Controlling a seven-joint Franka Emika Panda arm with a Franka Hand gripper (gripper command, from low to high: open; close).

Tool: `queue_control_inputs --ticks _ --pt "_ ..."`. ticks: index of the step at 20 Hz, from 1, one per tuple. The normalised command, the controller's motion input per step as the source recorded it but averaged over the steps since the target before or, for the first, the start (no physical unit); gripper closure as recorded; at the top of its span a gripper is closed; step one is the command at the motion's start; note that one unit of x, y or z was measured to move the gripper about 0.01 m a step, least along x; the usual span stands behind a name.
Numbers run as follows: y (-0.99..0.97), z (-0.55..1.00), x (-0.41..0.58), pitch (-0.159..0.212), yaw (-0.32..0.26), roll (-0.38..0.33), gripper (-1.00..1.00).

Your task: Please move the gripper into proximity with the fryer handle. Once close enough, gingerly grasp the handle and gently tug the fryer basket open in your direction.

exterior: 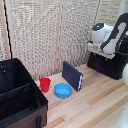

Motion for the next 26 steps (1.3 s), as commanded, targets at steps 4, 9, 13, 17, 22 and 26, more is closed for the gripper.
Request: queue_control_inputs --ticks 4,9,13,17,22,26 --pt "-0.07 -0.04 0.204 0.000 -0.002 0.005 1.00" --pt "0.01 0.00 0.000 0.000 0.031 0.003 1.00" --pt "0.06 0.12 0.000 0.012 0.099 0.047 1.00" --pt "0.31 0.29 -0.009 0.106 0.038 0.127 1.00" --pt "0.64 0.36 -0.134 0.133 0.009 0.149 1.00" --pt "0.77 0.35 -0.242 0.025 -0.018 0.066 1.00"
